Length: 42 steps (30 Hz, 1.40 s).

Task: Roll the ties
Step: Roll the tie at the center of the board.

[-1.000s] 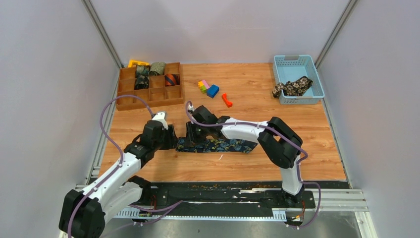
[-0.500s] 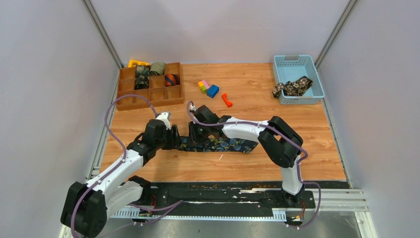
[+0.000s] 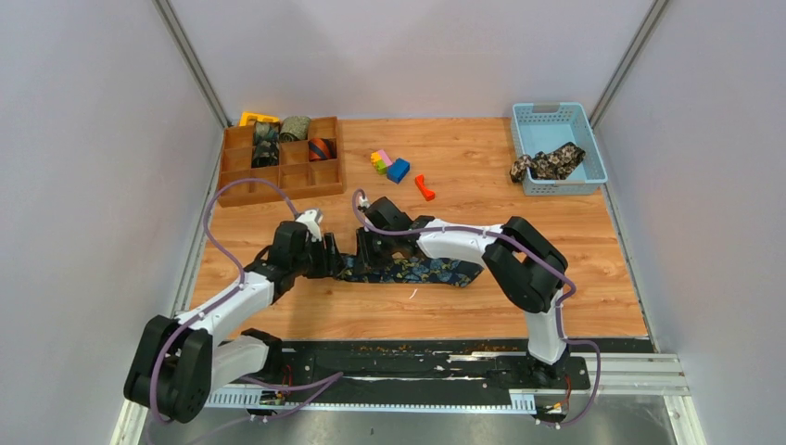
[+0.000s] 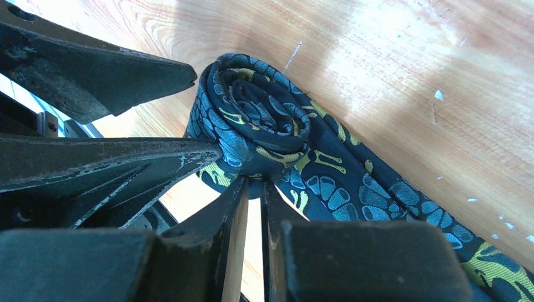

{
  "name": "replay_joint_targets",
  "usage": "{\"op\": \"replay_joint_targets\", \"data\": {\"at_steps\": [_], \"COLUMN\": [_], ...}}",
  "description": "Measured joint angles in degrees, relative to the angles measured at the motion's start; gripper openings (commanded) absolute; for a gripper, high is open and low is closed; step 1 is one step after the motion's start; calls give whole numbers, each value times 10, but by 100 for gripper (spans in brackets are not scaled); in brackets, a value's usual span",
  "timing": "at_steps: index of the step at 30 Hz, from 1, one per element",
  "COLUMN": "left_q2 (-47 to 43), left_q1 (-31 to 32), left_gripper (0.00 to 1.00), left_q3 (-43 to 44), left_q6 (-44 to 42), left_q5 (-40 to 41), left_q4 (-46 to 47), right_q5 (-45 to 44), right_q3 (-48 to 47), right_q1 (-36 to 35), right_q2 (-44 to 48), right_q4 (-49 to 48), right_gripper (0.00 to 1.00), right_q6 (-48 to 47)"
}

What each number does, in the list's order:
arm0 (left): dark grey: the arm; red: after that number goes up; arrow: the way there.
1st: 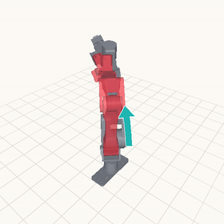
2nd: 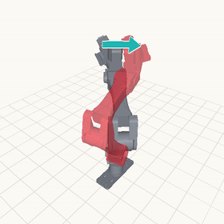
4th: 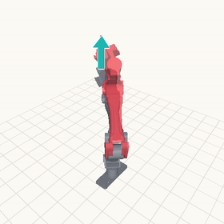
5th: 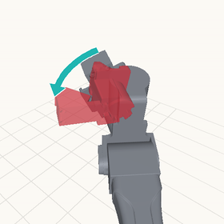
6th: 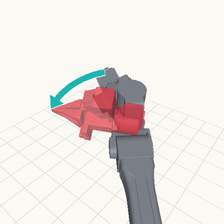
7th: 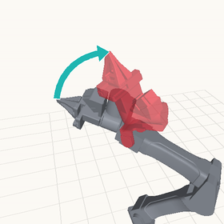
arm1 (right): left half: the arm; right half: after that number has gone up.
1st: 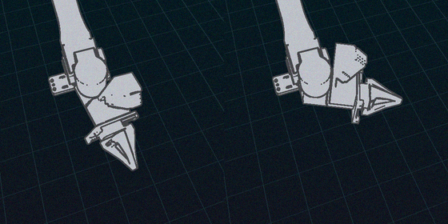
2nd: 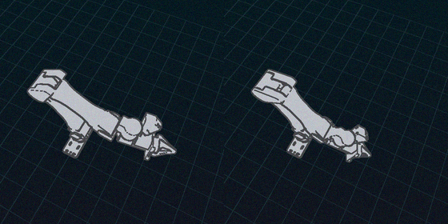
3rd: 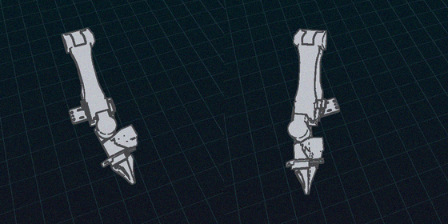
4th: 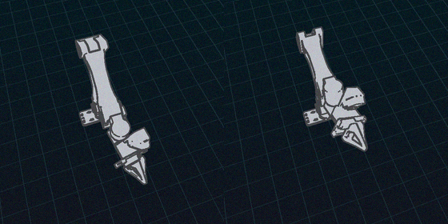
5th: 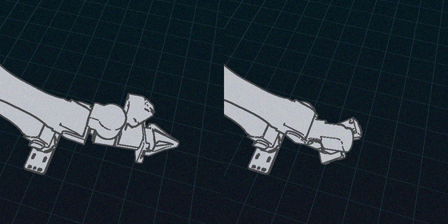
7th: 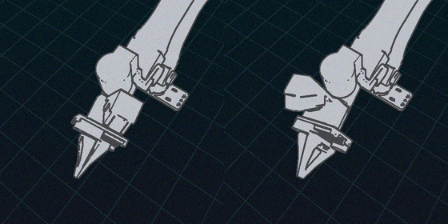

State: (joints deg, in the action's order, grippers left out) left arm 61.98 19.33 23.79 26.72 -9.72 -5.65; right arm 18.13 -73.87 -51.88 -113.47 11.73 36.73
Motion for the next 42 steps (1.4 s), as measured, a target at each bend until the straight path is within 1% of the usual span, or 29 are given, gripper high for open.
{"op": "replay_joint_targets", "data": {"at_steps": [4, 10, 15, 25, 30, 33, 38, 42], "left_q2": [17, 64, 84, 114, 114, 109, 91, 87], "left_q1": [-8, -12, -13, -14, -14, -13, -9, 9], "left_gripper": [62, 58, 54, 39, 35, 34, 33, 33], "left_q3": [0, 1, 1, 5, 13, 23, 42, 63], "left_q6": [0, 2, 3, 8, 4, -1, -16, -25], "left_q5": [-22, -65, -93, -119, -113, -103, -62, -18], "left_q4": [23, 51, 73, 110, 95, 71, 15, -24], "right_q5": [0, 0, 3, 5, 6, 6, 4, 4], "right_q3": [0, 1, 3, 4, 4, 4, 4, 9], "right_q1": [3, 6, 7, 15, 15, 16, 18, 22], "right_q2": [0, -2, -6, -7, -7, -6, 8, 33], "right_q4": [0, 0, 0, 0, 0, 0, 7, 9], "right_gripper": [13, 13, 13, 13, 14, 15, 16, 16], "right_q6": [0, -2, -2, -2, -3, -4, -8, -9]}}
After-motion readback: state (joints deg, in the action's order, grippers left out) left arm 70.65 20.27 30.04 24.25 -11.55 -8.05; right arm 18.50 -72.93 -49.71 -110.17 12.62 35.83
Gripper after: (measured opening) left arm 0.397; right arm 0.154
